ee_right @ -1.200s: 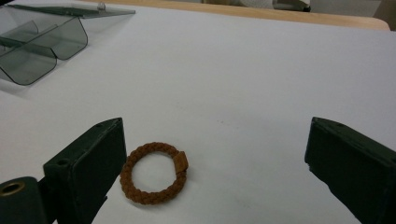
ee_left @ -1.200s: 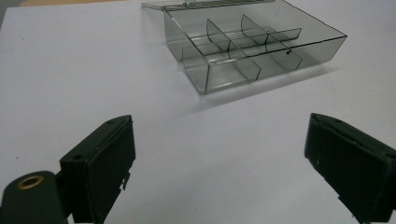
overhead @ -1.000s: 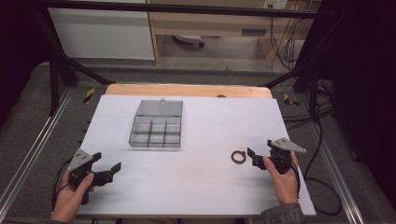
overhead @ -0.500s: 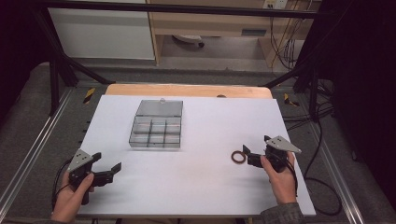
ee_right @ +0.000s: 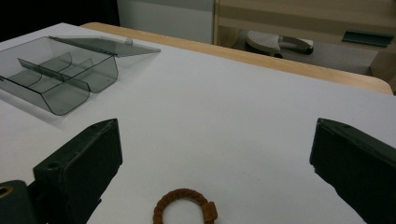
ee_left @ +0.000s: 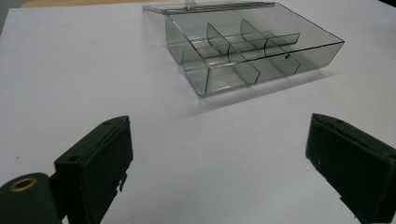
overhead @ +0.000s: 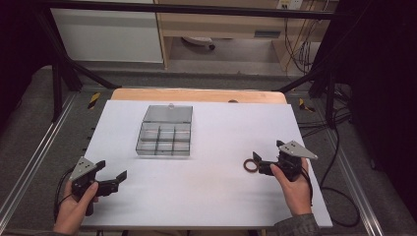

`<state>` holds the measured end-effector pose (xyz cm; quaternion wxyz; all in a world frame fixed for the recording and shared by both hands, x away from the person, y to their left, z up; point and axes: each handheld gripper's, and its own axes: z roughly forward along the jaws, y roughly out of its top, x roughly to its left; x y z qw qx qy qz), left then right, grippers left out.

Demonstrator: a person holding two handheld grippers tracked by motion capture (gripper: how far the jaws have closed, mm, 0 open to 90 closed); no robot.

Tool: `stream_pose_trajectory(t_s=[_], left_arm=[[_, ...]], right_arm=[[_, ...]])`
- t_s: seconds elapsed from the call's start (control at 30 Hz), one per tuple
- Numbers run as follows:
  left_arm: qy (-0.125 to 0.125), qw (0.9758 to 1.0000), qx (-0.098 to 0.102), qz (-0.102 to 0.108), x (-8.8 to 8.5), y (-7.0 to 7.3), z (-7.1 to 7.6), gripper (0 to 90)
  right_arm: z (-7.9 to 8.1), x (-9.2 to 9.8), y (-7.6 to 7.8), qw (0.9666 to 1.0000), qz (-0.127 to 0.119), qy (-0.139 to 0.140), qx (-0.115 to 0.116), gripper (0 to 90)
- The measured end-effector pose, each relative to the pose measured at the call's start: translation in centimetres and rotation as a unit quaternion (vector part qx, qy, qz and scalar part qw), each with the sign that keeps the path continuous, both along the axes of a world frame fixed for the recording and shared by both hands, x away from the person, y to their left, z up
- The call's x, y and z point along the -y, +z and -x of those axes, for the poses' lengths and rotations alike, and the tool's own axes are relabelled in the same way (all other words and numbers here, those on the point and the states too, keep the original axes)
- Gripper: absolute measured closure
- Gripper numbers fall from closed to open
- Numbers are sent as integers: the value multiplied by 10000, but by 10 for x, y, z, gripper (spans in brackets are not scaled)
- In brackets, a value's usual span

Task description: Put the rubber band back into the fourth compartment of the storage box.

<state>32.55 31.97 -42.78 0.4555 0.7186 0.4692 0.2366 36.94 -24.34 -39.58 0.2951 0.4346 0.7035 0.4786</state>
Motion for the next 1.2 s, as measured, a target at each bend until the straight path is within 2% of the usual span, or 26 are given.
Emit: stream_pose_trajectory(t_s=[0.3,0.6,0.8,0.83,0.87,0.93,1.07,1.2], left_arm=[[8,10000,-13,4,0,0,0,65],[11,10000,-19,-17,0,0,1,64],[7,10000,-29,-28,0,-1,1,64],[9,10000,-31,-27,0,-1,0,64],[2,10000,-37,-29,0,-1,0,63],[-7,10000,-34,-33,1,-1,0,63],[-35,10000,-42,-51,2,-1,0,64],[-55,10000,-41,-57,3,0,0,64]], right_arm=[[3,-11,9,9999,49,109,0,30],[-2,-18,7,9995,161,226,-154,32],[-18,-21,-5,9969,409,157,-656,45],[-18,-21,-5,9969,409,157,-656,45],[-24,-22,-10,9950,511,156,-846,55],[-29,-22,-16,9926,585,217,-1040,61],[-36,-23,-26,9872,818,182,-1354,96],[-38,-19,-33,9832,903,153,-1580,150]])
